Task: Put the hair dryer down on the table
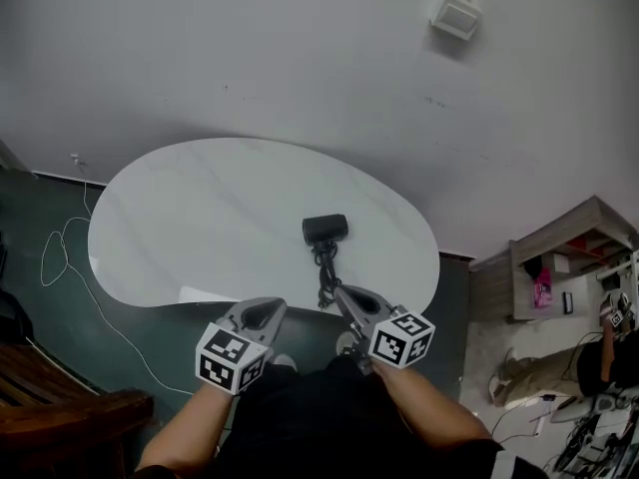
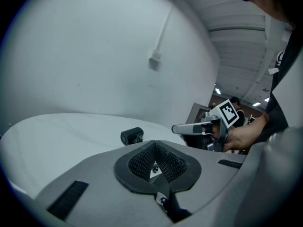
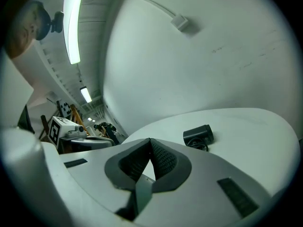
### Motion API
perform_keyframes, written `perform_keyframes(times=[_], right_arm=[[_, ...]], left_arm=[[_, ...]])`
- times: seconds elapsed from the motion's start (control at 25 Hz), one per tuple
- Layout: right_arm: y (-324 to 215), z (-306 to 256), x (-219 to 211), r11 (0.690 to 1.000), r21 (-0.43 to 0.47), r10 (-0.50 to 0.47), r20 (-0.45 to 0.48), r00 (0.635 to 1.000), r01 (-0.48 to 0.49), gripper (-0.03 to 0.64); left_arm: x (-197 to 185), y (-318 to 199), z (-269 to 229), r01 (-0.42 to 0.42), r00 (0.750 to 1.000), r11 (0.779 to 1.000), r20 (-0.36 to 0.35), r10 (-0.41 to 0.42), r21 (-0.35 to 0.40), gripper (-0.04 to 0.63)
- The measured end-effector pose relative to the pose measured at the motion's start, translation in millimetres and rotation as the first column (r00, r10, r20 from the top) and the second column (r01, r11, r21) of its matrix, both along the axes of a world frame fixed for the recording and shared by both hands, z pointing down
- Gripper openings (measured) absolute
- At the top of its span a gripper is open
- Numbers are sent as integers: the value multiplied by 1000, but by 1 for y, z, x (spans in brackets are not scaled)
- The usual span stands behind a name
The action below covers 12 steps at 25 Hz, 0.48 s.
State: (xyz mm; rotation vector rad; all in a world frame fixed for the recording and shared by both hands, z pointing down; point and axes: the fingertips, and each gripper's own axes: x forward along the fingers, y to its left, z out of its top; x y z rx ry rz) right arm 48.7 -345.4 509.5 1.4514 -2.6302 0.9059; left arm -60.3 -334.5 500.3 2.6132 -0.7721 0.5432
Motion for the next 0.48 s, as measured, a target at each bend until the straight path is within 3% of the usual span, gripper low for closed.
perform_keyframes(times=[0.2,0.48], right_arm=[[13,-21,16,1000,24,-4,11,1000,4,8],[15,-37,45,997,56,-57,-58,997,60,8]], left_arm=[[12,5,-13,21,999,1000,-34,-20,9,11],[34,5,-26,83,995,996,-59,-82,13,11]])
